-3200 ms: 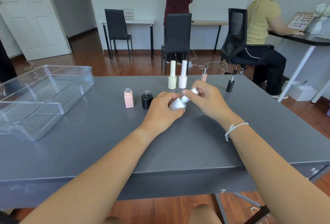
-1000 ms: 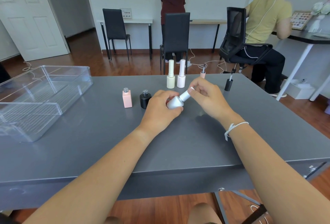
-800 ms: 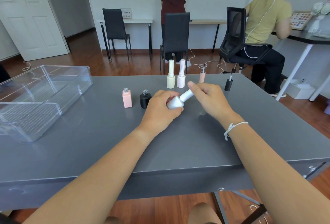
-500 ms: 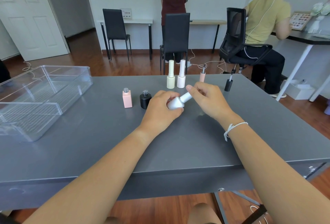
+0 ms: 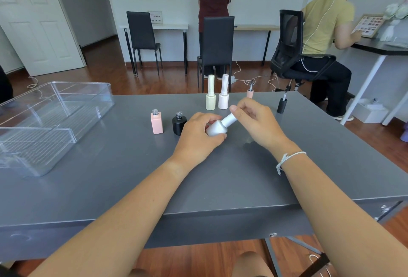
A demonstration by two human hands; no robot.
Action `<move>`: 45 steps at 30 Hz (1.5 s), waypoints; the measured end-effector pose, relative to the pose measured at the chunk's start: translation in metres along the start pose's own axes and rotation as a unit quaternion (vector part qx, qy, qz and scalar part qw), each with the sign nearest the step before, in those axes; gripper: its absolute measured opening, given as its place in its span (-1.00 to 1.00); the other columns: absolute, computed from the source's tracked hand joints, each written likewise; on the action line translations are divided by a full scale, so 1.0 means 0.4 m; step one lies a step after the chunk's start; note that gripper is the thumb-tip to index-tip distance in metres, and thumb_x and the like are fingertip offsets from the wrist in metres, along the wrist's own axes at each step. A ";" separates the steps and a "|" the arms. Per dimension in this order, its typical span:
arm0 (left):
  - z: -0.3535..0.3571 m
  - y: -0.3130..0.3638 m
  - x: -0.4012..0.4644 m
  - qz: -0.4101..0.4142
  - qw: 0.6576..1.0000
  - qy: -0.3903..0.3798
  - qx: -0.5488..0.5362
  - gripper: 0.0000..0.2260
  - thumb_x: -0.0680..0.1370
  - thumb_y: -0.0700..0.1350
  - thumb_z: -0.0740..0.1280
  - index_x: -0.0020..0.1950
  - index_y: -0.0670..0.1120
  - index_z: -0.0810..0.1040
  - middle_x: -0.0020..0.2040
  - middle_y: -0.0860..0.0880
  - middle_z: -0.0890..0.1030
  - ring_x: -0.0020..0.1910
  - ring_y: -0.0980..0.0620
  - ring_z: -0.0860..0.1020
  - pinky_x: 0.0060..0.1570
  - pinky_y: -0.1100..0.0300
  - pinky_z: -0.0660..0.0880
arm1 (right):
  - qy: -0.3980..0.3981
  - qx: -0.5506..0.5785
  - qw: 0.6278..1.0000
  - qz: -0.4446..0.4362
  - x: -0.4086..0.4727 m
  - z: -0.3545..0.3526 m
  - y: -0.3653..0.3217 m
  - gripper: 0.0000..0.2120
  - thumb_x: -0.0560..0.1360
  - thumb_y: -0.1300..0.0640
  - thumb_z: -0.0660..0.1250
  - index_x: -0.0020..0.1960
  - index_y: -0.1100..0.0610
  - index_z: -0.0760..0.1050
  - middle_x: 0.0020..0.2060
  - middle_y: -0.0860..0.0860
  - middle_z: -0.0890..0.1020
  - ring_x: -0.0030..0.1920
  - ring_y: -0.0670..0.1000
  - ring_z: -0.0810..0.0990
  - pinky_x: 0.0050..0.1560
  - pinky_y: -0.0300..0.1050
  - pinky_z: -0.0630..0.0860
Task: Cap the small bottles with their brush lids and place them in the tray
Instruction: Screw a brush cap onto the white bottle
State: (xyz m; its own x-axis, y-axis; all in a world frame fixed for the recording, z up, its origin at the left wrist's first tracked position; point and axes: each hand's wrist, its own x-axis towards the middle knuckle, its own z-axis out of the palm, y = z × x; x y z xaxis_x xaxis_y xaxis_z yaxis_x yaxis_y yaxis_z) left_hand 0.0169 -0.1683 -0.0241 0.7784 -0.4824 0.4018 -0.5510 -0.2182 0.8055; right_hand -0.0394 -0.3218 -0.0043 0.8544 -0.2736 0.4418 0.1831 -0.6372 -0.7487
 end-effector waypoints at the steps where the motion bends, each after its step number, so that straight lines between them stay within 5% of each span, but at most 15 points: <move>1: 0.000 0.000 0.000 0.000 1.000 0.001 0.000 -0.71 0.38 -0.18 0.44 0.08 -0.02 0.56 -0.07 0.09 0.46 -0.10 0.13 0.51 -0.17 0.56 0.38 | -0.008 0.003 1.000 -0.007 -0.001 -0.001 0.000 -0.77 0.52 -0.02 0.26 -0.18 0.14 0.43 -0.39 0.06 0.39 -0.34 0.00 0.32 -0.27 -0.09 0.28; 4: -0.001 0.000 0.000 0.000 1.000 0.003 0.000 -0.71 0.38 -0.19 0.44 0.07 -0.02 0.56 -0.04 0.06 0.48 -0.10 0.12 0.51 -0.17 0.56 0.37 | -0.018 -0.012 1.000 -0.015 0.000 0.001 0.001 -0.85 0.52 0.09 0.26 -0.18 0.13 0.42 -0.40 0.01 0.39 -0.37 -0.02 0.31 -0.28 -0.13 0.29; 10: -0.001 0.001 -0.002 0.001 1.000 -0.004 -0.005 -0.70 0.38 -0.19 0.44 0.08 -0.02 0.56 -0.10 0.15 0.44 -0.09 0.15 0.51 -0.11 0.49 0.40 | -0.007 -0.030 1.000 -0.003 0.003 0.004 0.002 -0.60 0.52 -0.04 0.24 -0.30 0.27 0.38 -0.50 -0.04 0.26 -0.42 -0.03 0.22 -0.33 -0.13 0.22; 16: -0.001 0.000 -0.001 0.000 1.000 0.004 -0.007 -0.73 0.38 -0.19 0.44 0.05 -0.02 0.57 -0.07 0.09 0.47 -0.11 0.15 0.51 -0.17 0.54 0.38 | -0.032 0.004 0.999 -0.024 -0.002 -0.001 -0.002 -0.88 0.52 0.13 0.25 -0.14 0.18 0.43 -0.37 0.12 0.41 -0.34 0.02 0.33 -0.24 -0.10 0.30; 24: -0.001 0.000 -0.002 0.005 1.000 0.000 -0.001 -0.72 0.37 -0.19 0.45 0.06 -0.02 0.56 -0.10 0.15 0.45 -0.10 0.17 0.51 -0.13 0.53 0.39 | -0.002 -0.022 1.000 -0.006 0.002 0.005 0.001 -0.60 0.52 -0.04 0.25 -0.39 0.18 0.32 -0.52 -0.06 0.23 -0.47 -0.10 0.18 -0.40 -0.22 0.17; 29: -0.001 0.000 -0.001 -0.005 1.000 0.006 -0.008 -0.72 0.37 -0.19 0.45 0.05 -0.01 0.56 -0.06 0.08 0.47 -0.10 0.14 0.52 -0.14 0.51 0.41 | -0.032 0.008 0.999 -0.017 -0.004 -0.001 -0.004 -0.82 0.54 0.08 0.24 -0.14 0.19 0.43 -0.34 0.16 0.43 -0.31 0.05 0.34 -0.23 -0.09 0.30; 37: -0.001 0.003 -0.002 -0.002 1.000 -0.001 0.001 -0.72 0.37 -0.19 0.45 0.05 -0.01 0.56 -0.06 0.07 0.47 -0.09 0.15 0.51 -0.12 0.50 0.41 | -0.002 -0.032 0.999 -0.006 0.003 0.006 0.001 -0.64 0.52 0.00 0.26 -0.32 0.24 0.38 -0.53 -0.06 0.25 -0.46 -0.09 0.19 -0.38 -0.21 0.20; 43: -0.002 0.005 -0.003 -0.009 1.000 0.004 -0.001 -0.72 0.38 -0.18 0.44 0.06 -0.01 0.57 -0.05 0.04 0.47 -0.08 0.09 0.52 -0.10 0.40 0.43 | -0.027 -0.015 1.000 -0.007 0.002 0.005 0.005 -0.75 0.53 0.04 0.25 -0.20 0.22 0.42 -0.37 0.18 0.42 -0.33 0.02 0.32 -0.25 -0.09 0.28; 45: -0.002 0.007 -0.004 -0.013 1.000 0.004 -0.003 -0.72 0.38 -0.18 0.44 0.07 -0.02 0.56 -0.04 0.03 0.47 -0.07 0.08 0.52 -0.09 0.39 0.43 | -0.023 -0.014 1.000 -0.014 0.003 0.006 0.006 -0.76 0.53 0.07 0.25 -0.21 0.23 0.42 -0.42 0.10 0.38 -0.36 0.00 0.29 -0.27 -0.12 0.27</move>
State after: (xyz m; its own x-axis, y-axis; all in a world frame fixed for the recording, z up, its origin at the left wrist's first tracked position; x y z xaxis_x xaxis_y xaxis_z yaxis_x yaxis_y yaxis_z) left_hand 0.0142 -0.1675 -0.0221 0.7951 -0.4697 0.3836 -0.5284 -0.2262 0.8183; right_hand -0.0368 -0.3220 -0.0066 0.8702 -0.2229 0.4393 0.1938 -0.6649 -0.7214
